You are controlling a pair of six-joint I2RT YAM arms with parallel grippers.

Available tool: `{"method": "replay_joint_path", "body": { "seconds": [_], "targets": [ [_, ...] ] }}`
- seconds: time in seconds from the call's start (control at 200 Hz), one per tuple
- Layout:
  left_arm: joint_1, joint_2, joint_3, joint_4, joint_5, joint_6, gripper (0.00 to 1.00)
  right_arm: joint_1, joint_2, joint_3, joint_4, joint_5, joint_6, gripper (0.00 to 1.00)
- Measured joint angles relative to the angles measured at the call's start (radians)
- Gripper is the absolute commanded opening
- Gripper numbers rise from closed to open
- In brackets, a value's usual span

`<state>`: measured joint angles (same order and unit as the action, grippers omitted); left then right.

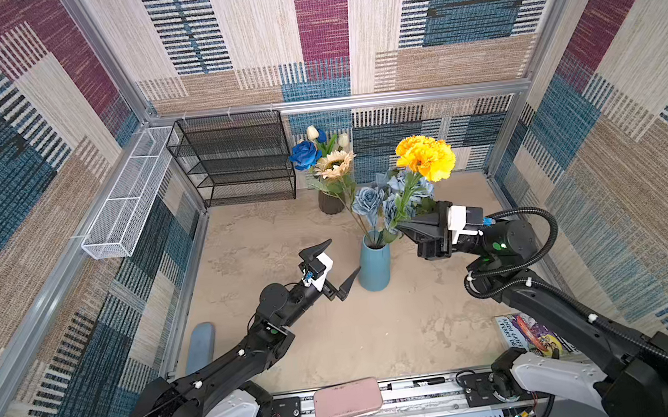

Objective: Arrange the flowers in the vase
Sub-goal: 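Lift the orange flower with the right gripper and carry it over the vase, then lower the orange flower stem into the light blue vase with the right gripper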

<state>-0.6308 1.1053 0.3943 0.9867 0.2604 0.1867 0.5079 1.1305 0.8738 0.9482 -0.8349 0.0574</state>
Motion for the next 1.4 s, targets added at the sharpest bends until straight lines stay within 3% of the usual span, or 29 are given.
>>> {"method": "replay_joint_path", "body": {
  "seconds": [0.285, 0.556, 1.192, 1.297, 1.397],
  "targets": [
    [0.0, 0.026, -0.031, 0.031, -0.018, -0.003, 0.99, 0.065, 0.132, 0.049, 0.01, 0.163, -0.123, 0.0],
    [0.0, 0.012, -0.037, 0.033, -0.022, -0.003, 0.99, 0.07, 0.134, 0.028, -0.06, 0.296, -0.263, 0.0],
    [0.0, 0.017, -0.037, 0.032, -0.022, -0.002, 0.99, 0.071, 0.163, -0.072, -0.114, 0.346, -0.372, 0.0],
    [0.0, 0.022, -0.037, 0.032, -0.022, -0.002, 0.99, 0.071, 0.162, -0.092, -0.116, 0.344, -0.372, 0.06],
    [0.0, 0.023, -0.037, 0.032, -0.022, -0.002, 0.99, 0.071, 0.153, -0.108, -0.121, 0.344, -0.368, 0.2]
  ]
}}
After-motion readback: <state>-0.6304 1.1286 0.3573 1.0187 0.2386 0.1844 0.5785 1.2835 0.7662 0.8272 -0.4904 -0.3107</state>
